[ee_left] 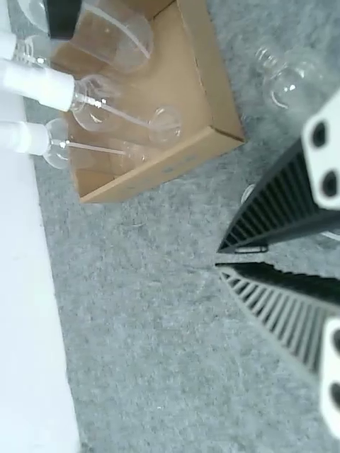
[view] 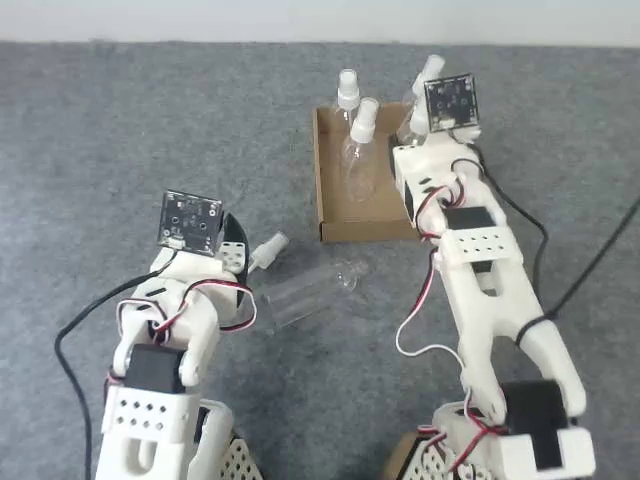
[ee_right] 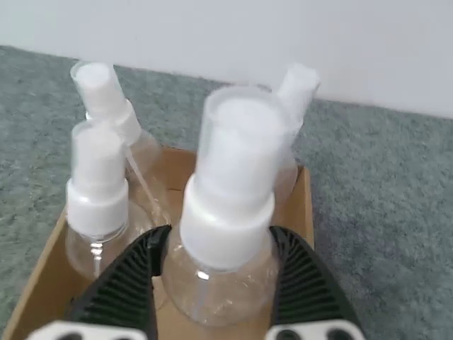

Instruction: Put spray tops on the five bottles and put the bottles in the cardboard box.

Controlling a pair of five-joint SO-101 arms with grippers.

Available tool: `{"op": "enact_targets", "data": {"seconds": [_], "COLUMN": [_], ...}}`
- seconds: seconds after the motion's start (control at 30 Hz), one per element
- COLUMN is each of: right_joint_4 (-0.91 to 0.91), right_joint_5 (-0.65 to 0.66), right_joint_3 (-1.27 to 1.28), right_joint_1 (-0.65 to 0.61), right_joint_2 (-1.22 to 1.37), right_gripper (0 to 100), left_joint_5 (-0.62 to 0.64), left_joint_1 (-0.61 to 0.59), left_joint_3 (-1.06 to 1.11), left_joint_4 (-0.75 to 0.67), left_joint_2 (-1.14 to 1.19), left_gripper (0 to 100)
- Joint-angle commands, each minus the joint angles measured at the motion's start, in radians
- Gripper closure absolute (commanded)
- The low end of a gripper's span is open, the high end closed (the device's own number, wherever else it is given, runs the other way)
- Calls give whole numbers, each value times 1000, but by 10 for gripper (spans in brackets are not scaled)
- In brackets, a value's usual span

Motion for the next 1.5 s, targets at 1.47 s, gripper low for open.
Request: {"op": "enact_targets", "data": {"seconds": [1.47], "right_joint_4": [-389], "right_joint_5": [9], "right_joint_3": [-80], "right_joint_1": [71], "right_joint_2": [343], "right_gripper": [992], "left_joint_5": [2], "left_joint_1": [2], "left_joint_3": [1], "left_joint_4": [-26], "left_joint_2": [5], "left_gripper": [988]}}
